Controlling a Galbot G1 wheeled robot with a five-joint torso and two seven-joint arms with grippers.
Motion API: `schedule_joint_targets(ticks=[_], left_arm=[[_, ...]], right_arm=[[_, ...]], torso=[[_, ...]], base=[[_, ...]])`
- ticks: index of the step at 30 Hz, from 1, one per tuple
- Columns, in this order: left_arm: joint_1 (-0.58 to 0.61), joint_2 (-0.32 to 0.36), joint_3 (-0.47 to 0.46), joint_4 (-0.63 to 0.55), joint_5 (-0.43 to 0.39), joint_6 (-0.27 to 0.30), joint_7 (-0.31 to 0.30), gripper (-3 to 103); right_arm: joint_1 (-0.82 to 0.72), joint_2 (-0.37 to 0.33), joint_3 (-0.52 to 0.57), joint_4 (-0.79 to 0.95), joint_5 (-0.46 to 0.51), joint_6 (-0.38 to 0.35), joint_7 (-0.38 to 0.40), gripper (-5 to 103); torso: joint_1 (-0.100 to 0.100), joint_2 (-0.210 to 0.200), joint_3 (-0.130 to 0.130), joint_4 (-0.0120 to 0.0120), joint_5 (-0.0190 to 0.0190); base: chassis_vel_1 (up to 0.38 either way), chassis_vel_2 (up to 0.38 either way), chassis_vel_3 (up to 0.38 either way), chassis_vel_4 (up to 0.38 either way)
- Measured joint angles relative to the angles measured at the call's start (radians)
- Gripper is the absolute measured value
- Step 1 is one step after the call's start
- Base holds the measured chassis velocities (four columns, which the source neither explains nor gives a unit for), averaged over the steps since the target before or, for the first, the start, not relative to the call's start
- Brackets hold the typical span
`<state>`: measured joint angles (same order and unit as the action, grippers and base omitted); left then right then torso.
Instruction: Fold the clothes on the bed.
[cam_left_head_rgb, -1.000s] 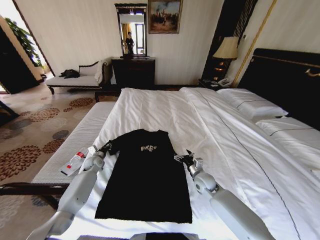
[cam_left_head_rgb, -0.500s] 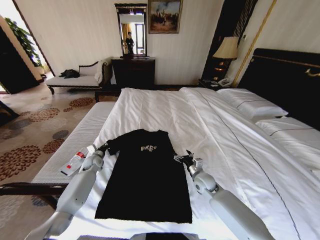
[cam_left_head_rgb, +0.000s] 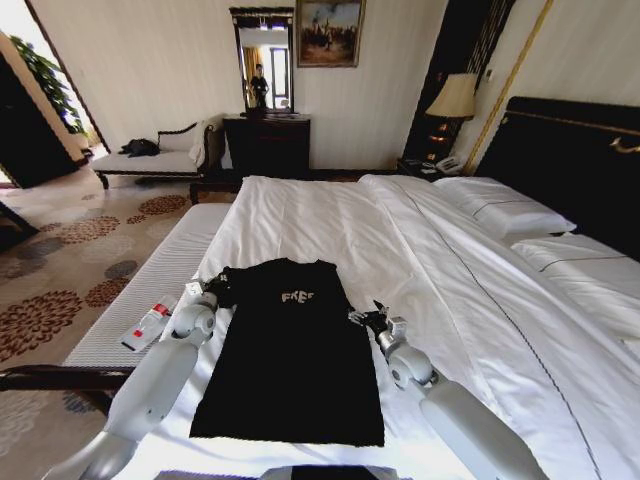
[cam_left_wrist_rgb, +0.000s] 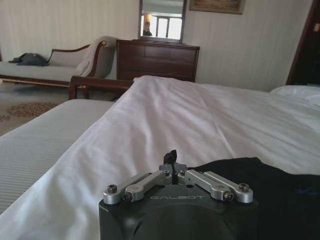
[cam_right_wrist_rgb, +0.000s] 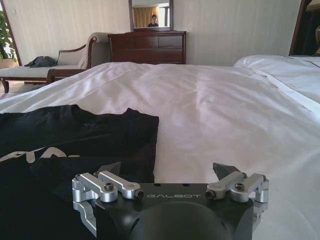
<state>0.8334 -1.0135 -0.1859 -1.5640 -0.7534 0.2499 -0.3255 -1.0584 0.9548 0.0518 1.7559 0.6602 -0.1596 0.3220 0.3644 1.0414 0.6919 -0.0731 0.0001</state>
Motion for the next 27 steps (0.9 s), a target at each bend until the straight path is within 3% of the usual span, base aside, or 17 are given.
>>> schedule_joint_targets(ticks=[3, 13, 27], left_arm=[[-0.002, -0.001, 0.044, -0.017, 0.051, 0.004, -0.003, 0], [-0.073, -0.052, 0.136, -0.005, 0.075, 0.023, -0.038, 0], [-0.081, -0.092, 0.222, 0.019, 0.121, 0.031, -0.039, 0]], right_arm=[[-0.005, 0.001, 0.004, 0.003, 0.000, 0.000, 0.000, 100], [-0.027, -0.001, 0.022, 0.015, -0.005, 0.000, 0.001, 100], [-0.039, 0.001, 0.033, 0.015, -0.013, 0.001, 0.001, 100]], torso=[[0.000, 0.000, 0.000, 0.0001, -0.0001], [0.000, 0.000, 0.000, -0.0001, 0.0001], [0.000, 0.000, 0.000, 0.0000, 0.0000]], base=[[0.000, 0.000, 0.000, 0.000], [0.000, 0.000, 0.000, 0.000], [0.000, 0.000, 0.000, 0.000]])
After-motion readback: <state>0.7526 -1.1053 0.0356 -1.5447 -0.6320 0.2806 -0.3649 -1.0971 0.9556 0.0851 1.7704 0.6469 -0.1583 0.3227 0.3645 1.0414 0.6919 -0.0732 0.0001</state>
